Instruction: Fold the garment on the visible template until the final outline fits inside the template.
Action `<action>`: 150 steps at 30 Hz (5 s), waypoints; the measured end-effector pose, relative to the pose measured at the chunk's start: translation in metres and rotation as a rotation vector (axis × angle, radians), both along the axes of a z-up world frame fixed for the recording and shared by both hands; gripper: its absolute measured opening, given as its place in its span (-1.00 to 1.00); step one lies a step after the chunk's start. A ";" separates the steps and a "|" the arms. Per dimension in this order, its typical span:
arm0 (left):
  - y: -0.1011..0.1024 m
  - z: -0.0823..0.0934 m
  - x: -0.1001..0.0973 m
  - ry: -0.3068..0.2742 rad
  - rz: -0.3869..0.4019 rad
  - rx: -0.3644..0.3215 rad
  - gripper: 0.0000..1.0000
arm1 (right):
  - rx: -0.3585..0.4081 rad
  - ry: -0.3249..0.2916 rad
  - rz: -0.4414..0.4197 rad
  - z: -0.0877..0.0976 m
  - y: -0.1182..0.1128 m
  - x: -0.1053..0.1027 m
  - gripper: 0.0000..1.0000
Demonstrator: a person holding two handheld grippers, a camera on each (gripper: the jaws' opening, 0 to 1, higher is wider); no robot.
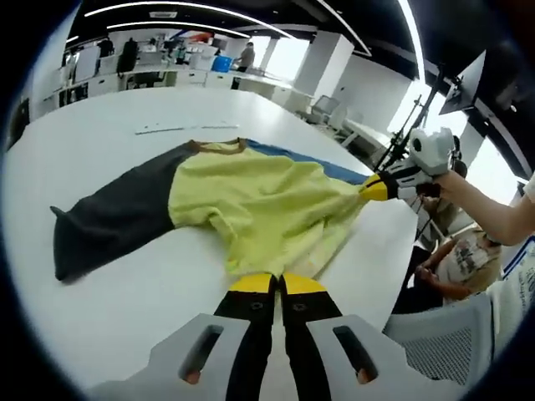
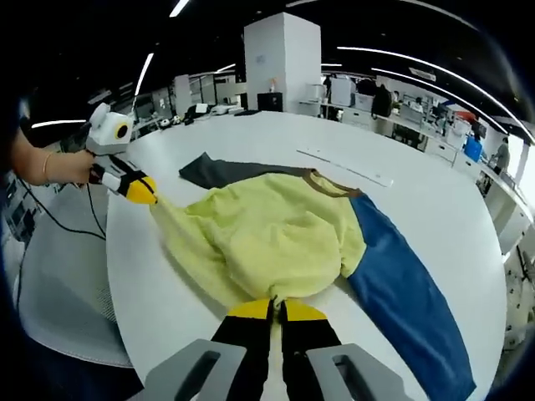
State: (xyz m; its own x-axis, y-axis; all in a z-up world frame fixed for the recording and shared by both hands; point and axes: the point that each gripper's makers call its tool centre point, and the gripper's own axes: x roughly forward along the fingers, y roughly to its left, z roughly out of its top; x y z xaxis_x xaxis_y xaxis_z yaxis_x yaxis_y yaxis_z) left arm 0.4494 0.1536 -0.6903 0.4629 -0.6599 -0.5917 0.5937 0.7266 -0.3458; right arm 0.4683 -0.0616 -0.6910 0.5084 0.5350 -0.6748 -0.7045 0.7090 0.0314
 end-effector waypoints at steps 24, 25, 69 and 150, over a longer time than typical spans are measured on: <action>0.028 -0.032 -0.055 0.141 0.045 0.040 -1.00 | 0.045 0.125 -0.047 -0.023 0.012 -0.058 -1.00; 0.029 -0.033 -0.056 0.143 0.051 0.039 -1.00 | 0.046 0.132 -0.049 -0.025 0.012 -0.060 -1.00; 0.020 -0.010 -0.072 -0.073 -0.106 0.097 -0.19 | 0.095 0.170 -0.096 -0.015 0.056 -0.076 -1.00; 0.027 -0.046 -0.067 -0.016 -0.003 0.184 -0.13 | 0.131 0.324 -0.298 -0.052 0.052 -0.040 -0.53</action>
State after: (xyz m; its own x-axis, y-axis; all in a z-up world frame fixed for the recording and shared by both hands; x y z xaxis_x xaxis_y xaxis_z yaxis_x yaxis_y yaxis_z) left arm 0.3825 0.1802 -0.7360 0.4716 -0.5426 -0.6951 0.6003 0.7750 -0.1976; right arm 0.4287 -0.0100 -0.7426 0.4272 0.4889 -0.7606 -0.4096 0.8546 0.3192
